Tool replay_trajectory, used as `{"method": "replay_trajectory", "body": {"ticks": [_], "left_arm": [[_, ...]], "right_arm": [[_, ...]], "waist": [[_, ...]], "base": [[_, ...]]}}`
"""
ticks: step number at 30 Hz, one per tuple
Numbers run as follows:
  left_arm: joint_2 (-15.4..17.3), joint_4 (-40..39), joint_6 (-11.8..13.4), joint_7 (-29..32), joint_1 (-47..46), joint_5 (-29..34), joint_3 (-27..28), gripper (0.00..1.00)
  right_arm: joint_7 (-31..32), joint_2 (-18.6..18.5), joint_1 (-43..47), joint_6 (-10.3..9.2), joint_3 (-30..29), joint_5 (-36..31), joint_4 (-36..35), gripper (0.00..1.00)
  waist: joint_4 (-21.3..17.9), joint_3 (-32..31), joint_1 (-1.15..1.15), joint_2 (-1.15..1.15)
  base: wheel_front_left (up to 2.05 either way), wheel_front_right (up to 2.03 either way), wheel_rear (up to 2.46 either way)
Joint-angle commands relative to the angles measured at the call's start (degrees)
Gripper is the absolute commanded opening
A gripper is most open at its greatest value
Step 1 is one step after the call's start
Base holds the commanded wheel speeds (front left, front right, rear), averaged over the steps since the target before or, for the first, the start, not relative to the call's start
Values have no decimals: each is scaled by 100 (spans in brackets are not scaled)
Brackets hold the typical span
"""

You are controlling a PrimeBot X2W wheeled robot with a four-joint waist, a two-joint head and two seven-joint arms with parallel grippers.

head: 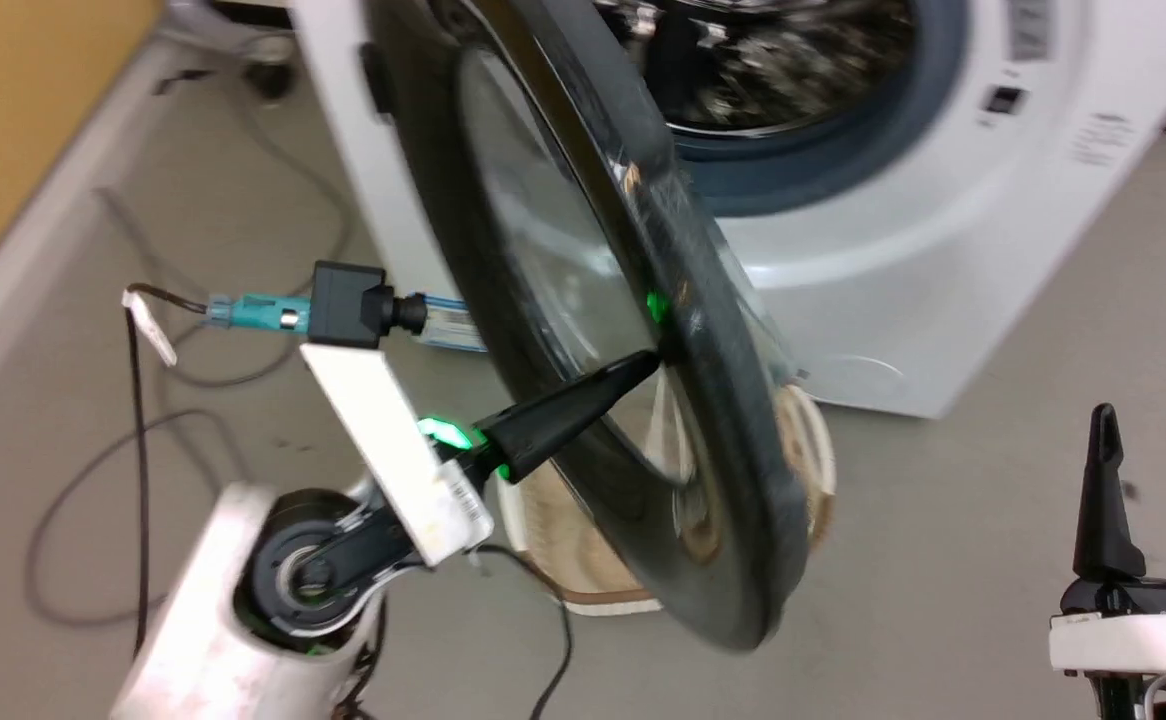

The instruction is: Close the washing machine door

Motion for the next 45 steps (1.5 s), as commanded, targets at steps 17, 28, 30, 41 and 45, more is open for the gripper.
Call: {"method": "replay_trajectory", "body": {"ticks": [17,28,30,41,45], "left_arm": [[-301,1217,-26,-1889,-755,151,-1031,0],[-64,1658,-26,-3081,-955,373,-1754,0],[-43,1671,-26,-3233,-938,421,-1845,0],[566,2056,-26,-4999,-967,1528,-2433,0],[660,2263,448,-5183,-900,2488,-2028,0]], "right_arm": [[-24,2,-314,5,-8,174,1,100],[-24,2,-238,5,-4,202,12,100],[-24,2,-212,5,-14,198,9,100],[-24,2,-98,5,-81,77,-165,100],[-24,2,-98,5,-136,31,-324,100]], "waist": [[-1408,497,0,0],[-1545,354,0,0],[-1520,313,0,0],[-1102,-198,0,0],[-931,-383,0,0]], "base": [[0,0,0],[0,0,0],[0,0,0],[0,0,0],[0,0,0]]}}
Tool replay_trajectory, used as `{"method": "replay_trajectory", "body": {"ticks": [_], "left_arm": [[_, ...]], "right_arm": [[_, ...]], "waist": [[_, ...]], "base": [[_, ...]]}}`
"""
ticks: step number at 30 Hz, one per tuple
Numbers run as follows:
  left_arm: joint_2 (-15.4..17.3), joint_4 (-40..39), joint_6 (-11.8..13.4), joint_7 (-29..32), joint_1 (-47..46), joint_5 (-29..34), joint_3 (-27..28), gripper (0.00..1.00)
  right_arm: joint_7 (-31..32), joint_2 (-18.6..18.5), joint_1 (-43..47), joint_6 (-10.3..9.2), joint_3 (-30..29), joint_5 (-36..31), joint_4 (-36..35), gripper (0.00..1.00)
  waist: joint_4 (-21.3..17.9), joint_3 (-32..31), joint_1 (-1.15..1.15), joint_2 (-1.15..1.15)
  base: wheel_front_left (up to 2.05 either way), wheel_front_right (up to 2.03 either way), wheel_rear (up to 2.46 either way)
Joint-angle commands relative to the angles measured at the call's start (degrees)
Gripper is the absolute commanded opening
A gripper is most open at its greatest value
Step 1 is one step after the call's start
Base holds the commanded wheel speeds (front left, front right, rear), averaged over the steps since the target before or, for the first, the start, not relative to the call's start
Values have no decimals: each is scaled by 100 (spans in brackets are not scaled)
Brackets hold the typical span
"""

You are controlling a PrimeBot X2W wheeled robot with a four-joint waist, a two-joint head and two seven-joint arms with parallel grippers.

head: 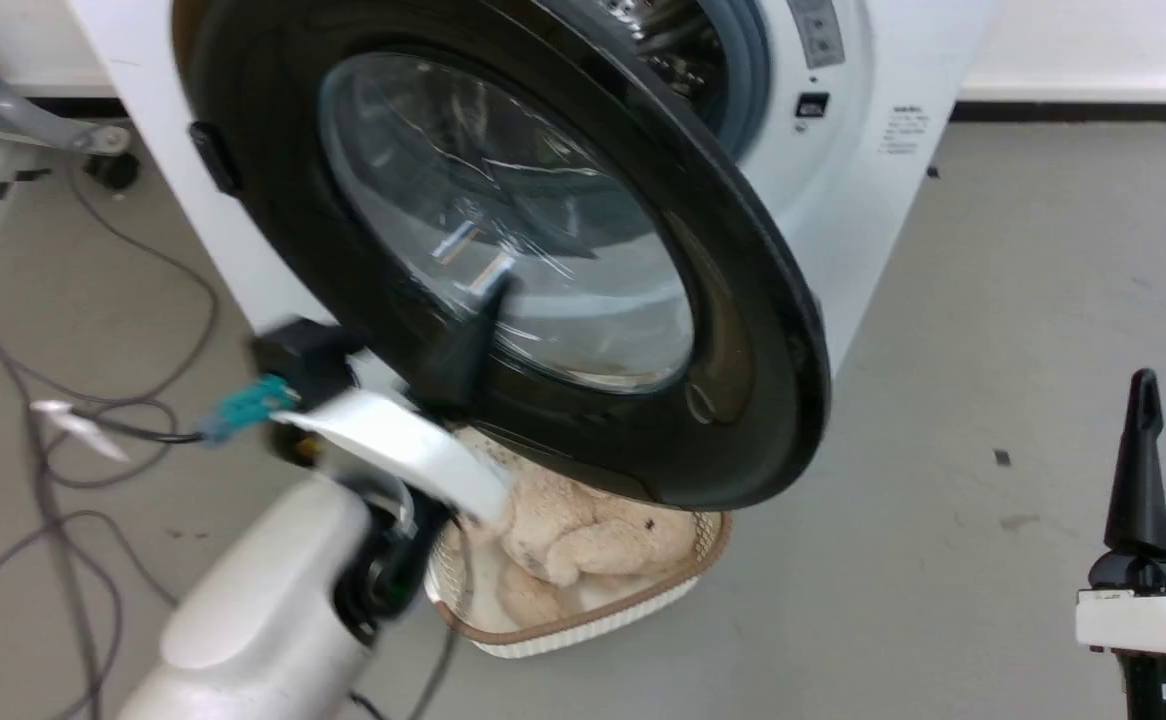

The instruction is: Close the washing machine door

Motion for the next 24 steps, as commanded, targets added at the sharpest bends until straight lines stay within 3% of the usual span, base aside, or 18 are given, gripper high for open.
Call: {"method": "replay_trajectory", "body": {"ticks": [1,4,9,10,12,18,24], "left_arm": [[-13,-75,207,-26,34,324,247,0],[-138,-445,709,-30,348,1264,975,0],[-237,-1006,1371,-31,980,2705,1579,0],[-272,-1076,1439,-31,1081,2860,1697,21],[-263,-1119,1576,-31,1280,3227,1897,100],[-432,-1348,1717,-32,1921,3846,2346,100],[-601,-1479,1737,-32,2504,4182,2757,100]], "right_arm": [[-24,2,33,5,-17,-62,-61,100],[-24,2,-10,5,-8,-203,-206,100],[-24,2,-201,5,-24,-399,-499,100],[-24,2,-259,5,7,-481,-584,100],[-24,2,-393,5,133,-653,-731,100],[-24,2,-807,5,504,-678,-1001,100],[-24,-15,-1003,5,1259,-581,-1128,100]], "waist": [[137,-124,0,0],[261,-221,0,0],[454,-335,0,0],[493,-333,0,0],[529,-338,0,0],[647,-371,0,0],[767,-429,0,0]], "base": [[0,0,0],[0,0,0],[0,0,0],[0,0,0],[0,0,0],[0,0,0],[0,0,0]]}}
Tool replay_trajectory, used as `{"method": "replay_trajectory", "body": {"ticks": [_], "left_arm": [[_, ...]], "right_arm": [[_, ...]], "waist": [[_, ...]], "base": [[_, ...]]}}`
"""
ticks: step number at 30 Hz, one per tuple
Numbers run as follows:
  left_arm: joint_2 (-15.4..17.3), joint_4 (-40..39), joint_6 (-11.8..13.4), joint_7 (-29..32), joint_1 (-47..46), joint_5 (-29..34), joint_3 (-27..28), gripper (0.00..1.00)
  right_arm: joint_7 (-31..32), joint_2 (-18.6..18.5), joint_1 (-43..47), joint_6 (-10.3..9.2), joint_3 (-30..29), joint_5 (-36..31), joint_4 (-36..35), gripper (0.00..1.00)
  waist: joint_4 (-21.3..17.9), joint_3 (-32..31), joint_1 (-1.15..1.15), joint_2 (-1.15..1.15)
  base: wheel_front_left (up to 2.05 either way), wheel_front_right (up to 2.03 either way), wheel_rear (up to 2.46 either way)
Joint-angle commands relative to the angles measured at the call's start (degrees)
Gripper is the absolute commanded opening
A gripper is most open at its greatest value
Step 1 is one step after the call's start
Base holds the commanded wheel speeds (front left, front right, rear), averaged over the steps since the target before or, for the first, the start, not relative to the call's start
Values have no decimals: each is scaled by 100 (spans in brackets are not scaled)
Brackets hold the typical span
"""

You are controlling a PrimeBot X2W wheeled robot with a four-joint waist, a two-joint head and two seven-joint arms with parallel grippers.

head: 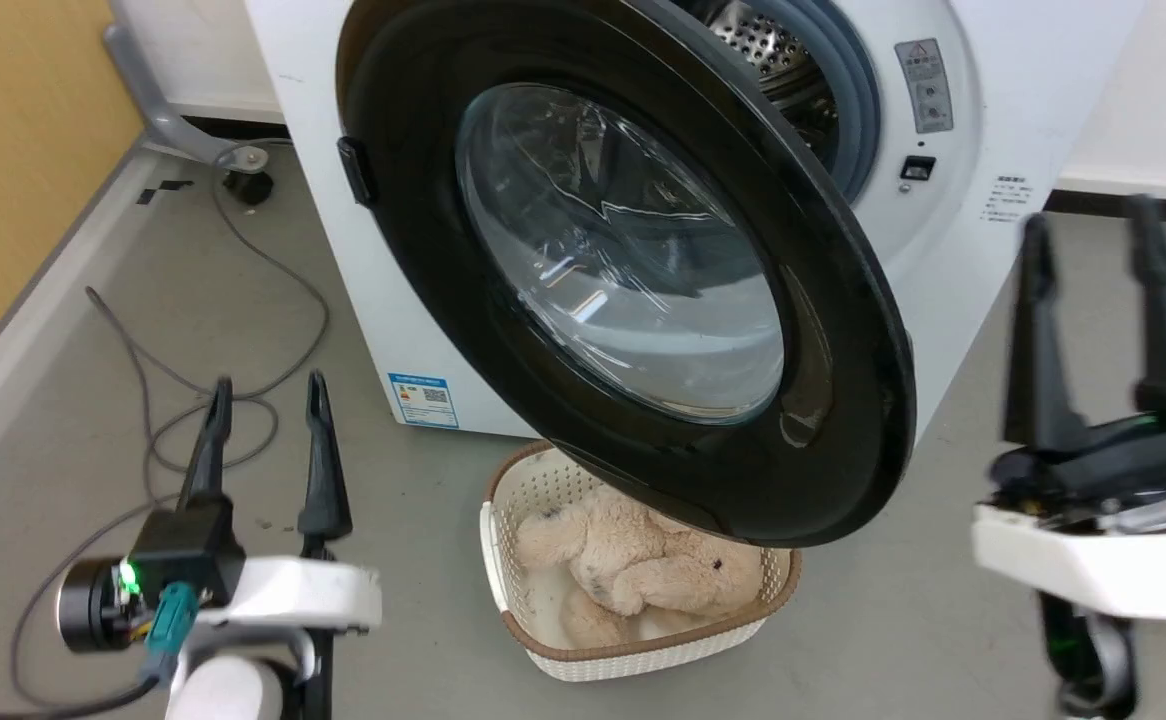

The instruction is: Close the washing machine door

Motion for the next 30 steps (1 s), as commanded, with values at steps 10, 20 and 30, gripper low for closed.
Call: {"method": "replay_trajectory", "body": {"ticks": [10,20,30], "left_arm": [[-287,-169,-501,-25,600,214,501,100],[-584,-125,-823,-25,660,506,781,100],[-774,-122,-971,-25,631,745,953,100]], "right_arm": [[-19,-735,2,5,1640,500,210,0],[-20,-1562,-26,5,2867,165,1311,0],[-20,-1630,-63,5,2286,231,2237,0]], "waist": [[122,-51,0,0],[121,-6,0,0],[120,141,0,0]], "base": [[0,0,0],[0,0,0],[0,0,0]]}}
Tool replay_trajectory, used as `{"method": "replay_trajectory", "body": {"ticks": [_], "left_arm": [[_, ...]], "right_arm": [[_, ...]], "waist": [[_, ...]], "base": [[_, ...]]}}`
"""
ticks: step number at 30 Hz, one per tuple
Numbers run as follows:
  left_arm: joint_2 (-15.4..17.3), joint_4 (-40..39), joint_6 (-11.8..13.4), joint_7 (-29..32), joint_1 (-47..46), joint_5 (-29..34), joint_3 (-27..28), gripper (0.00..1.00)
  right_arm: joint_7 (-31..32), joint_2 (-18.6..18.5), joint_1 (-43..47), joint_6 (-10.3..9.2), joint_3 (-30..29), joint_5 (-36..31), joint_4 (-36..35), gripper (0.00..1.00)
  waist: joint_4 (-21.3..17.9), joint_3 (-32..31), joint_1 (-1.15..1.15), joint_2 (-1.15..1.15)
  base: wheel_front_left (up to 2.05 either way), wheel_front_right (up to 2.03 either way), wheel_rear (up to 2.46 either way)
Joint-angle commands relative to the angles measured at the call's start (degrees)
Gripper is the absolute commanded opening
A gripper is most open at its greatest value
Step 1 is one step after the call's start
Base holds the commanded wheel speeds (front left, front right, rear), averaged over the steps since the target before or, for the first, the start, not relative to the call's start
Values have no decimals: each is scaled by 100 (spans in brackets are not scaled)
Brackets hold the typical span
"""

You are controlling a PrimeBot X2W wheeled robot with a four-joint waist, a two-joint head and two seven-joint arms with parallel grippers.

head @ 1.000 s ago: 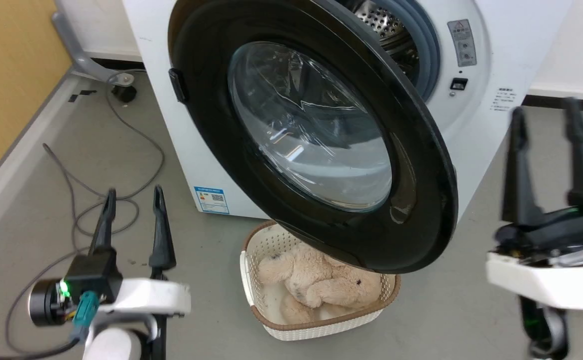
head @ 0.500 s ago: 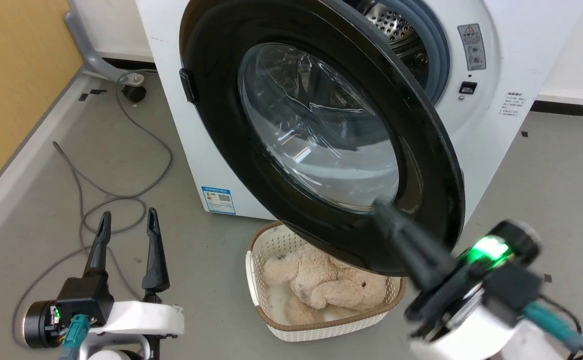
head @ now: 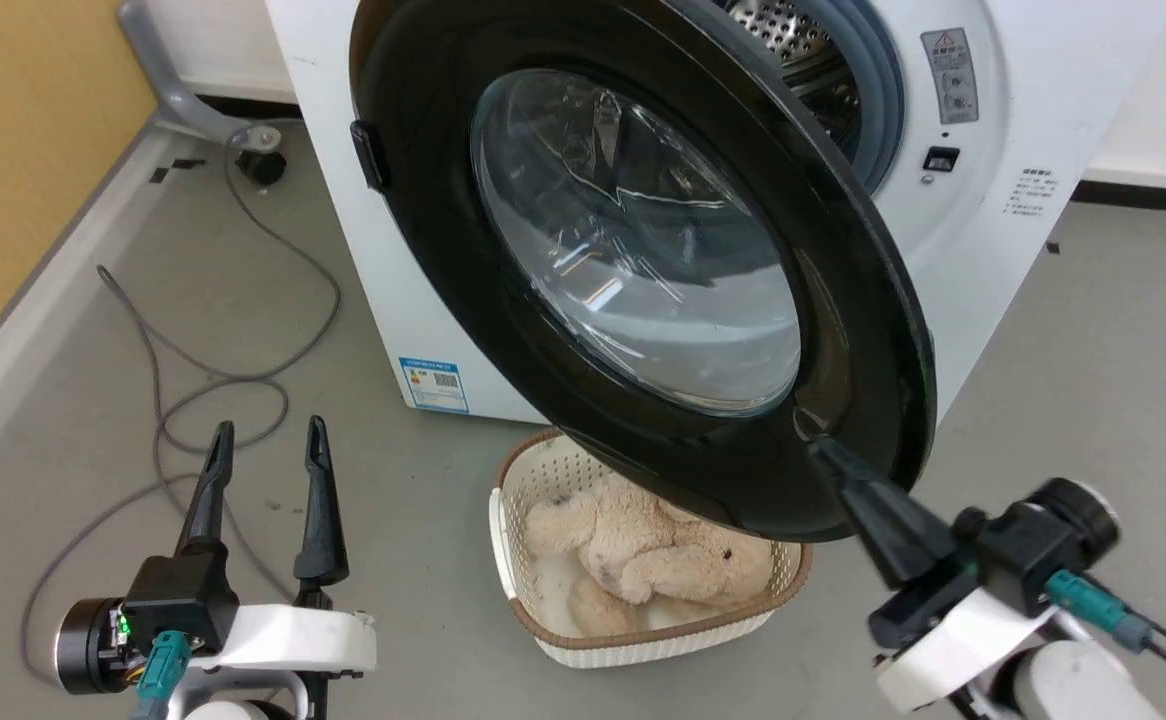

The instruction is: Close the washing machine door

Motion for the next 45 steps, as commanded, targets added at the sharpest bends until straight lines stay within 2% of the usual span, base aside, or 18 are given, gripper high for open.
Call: {"method": "replay_trajectory", "body": {"ticks": [1,11,19,36,45], "left_arm": [[-36,8,-27,-25,27,55,36,100],[-120,-116,-72,-25,-112,323,84,100],[-175,-176,40,-25,-310,500,116,100],[-271,-160,91,-25,-876,461,-17,100],[-293,-131,136,-25,-1006,392,-82,100]], "right_arm": [[-20,-25,-76,3,-123,-17,133,0],[-20,65,-416,3,-846,-154,663,0],[-20,8,-914,3,-1295,-214,1069,0],[-20,-79,-2400,3,-2465,-705,1854,0],[-20,-38,-3131,3,-2893,-1114,2393,0]], "waist": [[14,55,0,0],[82,384,0,0],[187,812,0,0],[455,1757,0,0],[549,2038,0,0]], "base": [[0,0,0],[0,0,0],[0,0,0],[0,0,0],[0,0,0]]}}
